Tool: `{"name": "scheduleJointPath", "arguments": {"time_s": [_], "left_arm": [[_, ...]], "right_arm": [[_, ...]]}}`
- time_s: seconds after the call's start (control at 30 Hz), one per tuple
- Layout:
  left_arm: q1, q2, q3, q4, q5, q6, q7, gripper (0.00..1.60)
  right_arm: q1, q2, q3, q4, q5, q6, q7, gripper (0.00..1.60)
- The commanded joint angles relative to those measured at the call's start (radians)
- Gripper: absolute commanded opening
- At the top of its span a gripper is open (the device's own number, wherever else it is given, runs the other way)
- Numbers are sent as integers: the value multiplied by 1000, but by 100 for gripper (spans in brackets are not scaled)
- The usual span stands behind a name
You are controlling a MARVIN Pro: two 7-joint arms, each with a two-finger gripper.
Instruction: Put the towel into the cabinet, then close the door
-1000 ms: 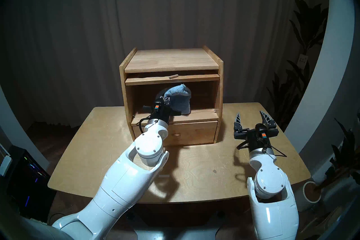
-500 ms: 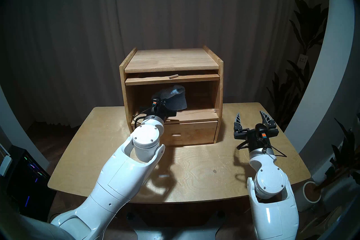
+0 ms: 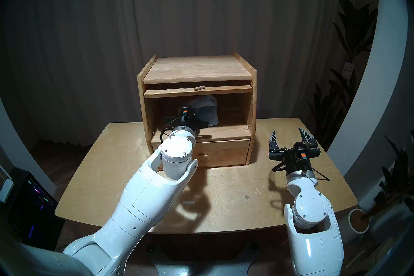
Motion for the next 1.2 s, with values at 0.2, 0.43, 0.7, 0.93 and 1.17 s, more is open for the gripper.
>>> {"name": "scheduleJointPath", "arguments": {"time_s": [0.2,0.43,0.7,0.93,1.17], "left_arm": [[-101,-25,-42,60,3,-32,11,0],[-122,-29,-57,68,3,-35,11,0],[-128,-37,-48,100,10,-49,14,0],[-104,-38,-35,93,12,-50,17,0],[-93,-38,-27,78,8,-40,25,160]], "right_arm": [[2,0,-1,-24,-1,-4,0,160],[2,0,-1,-24,-1,-4,-1,160],[1,0,-1,-26,-2,-3,-1,160],[1,0,-1,-26,-2,-3,-1,160],[1,0,-1,-26,-2,-3,-1,160]]}}
